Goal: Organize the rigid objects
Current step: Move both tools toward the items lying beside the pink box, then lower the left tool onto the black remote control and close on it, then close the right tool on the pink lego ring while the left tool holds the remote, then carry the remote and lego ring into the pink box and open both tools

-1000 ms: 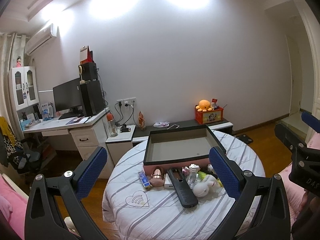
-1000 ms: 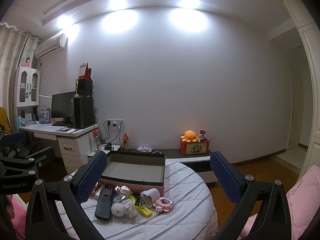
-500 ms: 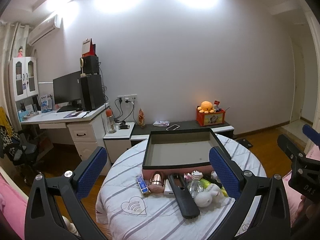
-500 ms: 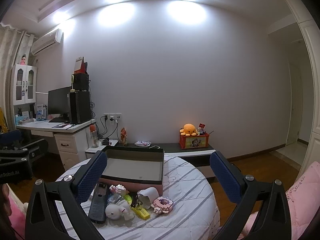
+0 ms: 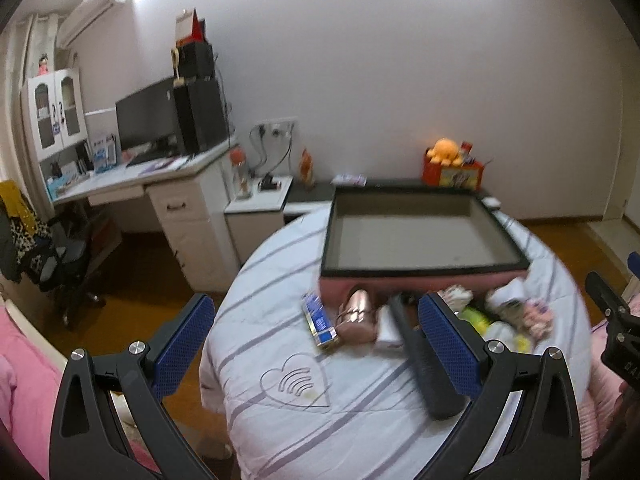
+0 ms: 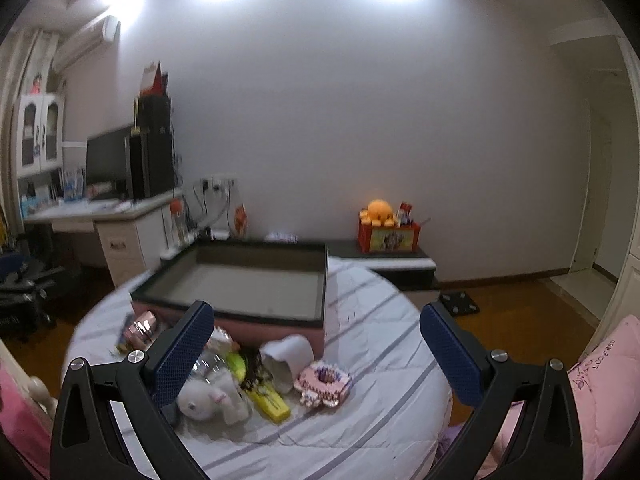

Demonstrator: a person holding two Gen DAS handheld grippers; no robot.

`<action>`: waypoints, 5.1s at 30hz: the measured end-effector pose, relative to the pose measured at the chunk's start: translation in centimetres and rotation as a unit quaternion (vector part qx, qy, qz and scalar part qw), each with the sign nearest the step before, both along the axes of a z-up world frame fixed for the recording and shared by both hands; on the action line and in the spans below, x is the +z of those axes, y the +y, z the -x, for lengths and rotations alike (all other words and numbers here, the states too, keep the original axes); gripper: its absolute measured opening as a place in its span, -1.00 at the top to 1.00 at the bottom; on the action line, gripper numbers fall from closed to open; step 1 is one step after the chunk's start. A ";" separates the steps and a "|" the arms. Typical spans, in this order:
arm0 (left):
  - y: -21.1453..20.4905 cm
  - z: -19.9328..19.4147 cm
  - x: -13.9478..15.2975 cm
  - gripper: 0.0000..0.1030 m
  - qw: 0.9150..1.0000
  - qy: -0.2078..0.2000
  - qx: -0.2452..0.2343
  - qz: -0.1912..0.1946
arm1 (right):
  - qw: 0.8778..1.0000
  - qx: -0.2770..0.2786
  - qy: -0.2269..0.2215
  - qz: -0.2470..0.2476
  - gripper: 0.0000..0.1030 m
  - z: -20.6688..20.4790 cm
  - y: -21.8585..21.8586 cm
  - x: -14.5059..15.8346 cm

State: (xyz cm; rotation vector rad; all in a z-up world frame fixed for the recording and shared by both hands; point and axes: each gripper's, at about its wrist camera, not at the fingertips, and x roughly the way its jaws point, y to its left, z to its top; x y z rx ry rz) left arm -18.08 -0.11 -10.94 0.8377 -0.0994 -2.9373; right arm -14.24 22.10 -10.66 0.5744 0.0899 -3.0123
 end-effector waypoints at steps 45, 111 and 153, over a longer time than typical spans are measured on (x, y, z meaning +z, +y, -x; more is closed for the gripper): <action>4.8 3.2 -10.6 -1.00 0.981 -0.174 -0.084 0.028 | 0.988 0.049 -0.148 0.013 -1.00 4.4 1.4 -8.3; 5.0 3.0 -12.0 0.13 0.988 -0.093 -0.118 -0.047 | 0.973 0.073 -0.220 0.004 -0.45 10.4 1.5 -10.1; 2.7 2.9 -11.2 -0.01 0.981 -0.105 -0.121 -0.106 | 0.968 0.146 -0.196 0.053 -0.24 7.3 0.0 -6.7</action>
